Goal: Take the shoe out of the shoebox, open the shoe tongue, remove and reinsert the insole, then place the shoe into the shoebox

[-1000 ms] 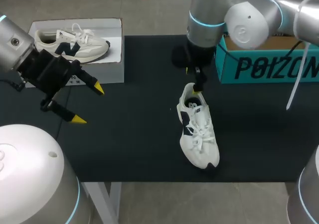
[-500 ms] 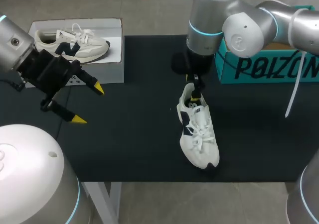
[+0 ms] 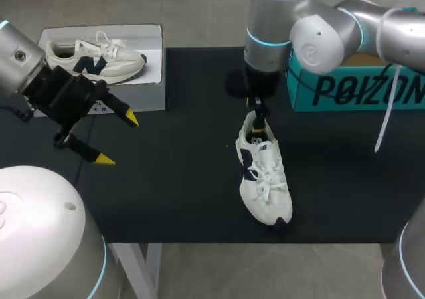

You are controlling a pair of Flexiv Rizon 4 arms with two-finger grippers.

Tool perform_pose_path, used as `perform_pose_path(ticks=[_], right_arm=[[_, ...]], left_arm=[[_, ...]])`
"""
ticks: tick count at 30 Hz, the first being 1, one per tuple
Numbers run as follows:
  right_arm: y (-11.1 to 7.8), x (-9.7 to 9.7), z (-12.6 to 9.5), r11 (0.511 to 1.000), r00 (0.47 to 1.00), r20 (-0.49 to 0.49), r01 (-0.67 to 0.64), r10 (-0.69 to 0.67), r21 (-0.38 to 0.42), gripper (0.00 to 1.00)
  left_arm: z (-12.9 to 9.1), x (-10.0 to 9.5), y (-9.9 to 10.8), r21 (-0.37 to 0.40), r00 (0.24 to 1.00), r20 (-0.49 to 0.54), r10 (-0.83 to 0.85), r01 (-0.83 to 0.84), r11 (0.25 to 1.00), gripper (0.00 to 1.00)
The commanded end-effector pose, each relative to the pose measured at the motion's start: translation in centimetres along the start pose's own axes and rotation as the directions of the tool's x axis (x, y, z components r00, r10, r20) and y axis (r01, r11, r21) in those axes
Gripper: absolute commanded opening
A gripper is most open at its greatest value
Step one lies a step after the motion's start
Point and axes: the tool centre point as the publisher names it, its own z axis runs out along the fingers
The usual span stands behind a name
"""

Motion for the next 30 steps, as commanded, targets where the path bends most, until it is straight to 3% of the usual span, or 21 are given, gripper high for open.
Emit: perform_pose_path(ticks=[1,4,8,10,11,21,23,26,30], right_arm=[[-0.2,-0.2,-0.2,1.000,1.000,0.001,-0.006,0.006,0.007,1.00],[-0.4,-0.2,-0.4,1.000,1.000,0.004,-0.009,0.009,0.012,0.99],[-0.5,-0.2,-0.6,1.000,1.000,0.005,-0.013,0.013,0.014,0.73],[-0.5,-0.1,-0.6,1.000,1.000,0.006,-0.013,0.013,0.014,0.52],[-0.5,-0.1,-0.7,1.000,1.000,0.006,-0.013,0.012,0.015,0.49],[-0.4,0.5,-0.9,1.000,1.000,0.005,-0.013,0.012,0.016,0.36],[-0.4,0.7,-0.9,1.000,1.000,0.005,-0.013,0.013,0.014,0.28],[-0.3,1.1,-0.8,1.000,1.000,0.007,-0.015,0.014,0.012,0.00],[-0.3,1.6,-1.0,1.000,1.000,0.010,-0.016,0.016,0.010,0.00]], left_arm=[[0.0,0.0,0.0,-0.003,1.000,-0.002,0.000,0.000,1.000,1.00],[0.0,0.0,0.0,-0.003,1.000,-0.002,0.000,0.000,1.000,1.00],[0.0,0.0,0.0,-0.003,1.000,-0.002,0.000,0.000,1.000,1.00],[0.0,0.0,0.0,-0.003,1.000,-0.002,0.000,0.000,1.000,1.00],[0.0,0.0,0.0,-0.003,1.000,-0.002,0.000,0.000,1.000,1.00],[0.0,0.0,0.0,-0.003,1.000,-0.002,0.000,0.000,1.000,1.00],[0.0,0.0,0.0,-0.003,1.000,-0.002,0.000,0.000,1.000,1.00],[0.0,0.0,0.0,-0.003,1.000,-0.002,0.000,0.000,1.000,1.00],[0.0,0.0,0.0,-0.003,1.000,-0.002,0.000,0.000,1.000,1.00]])
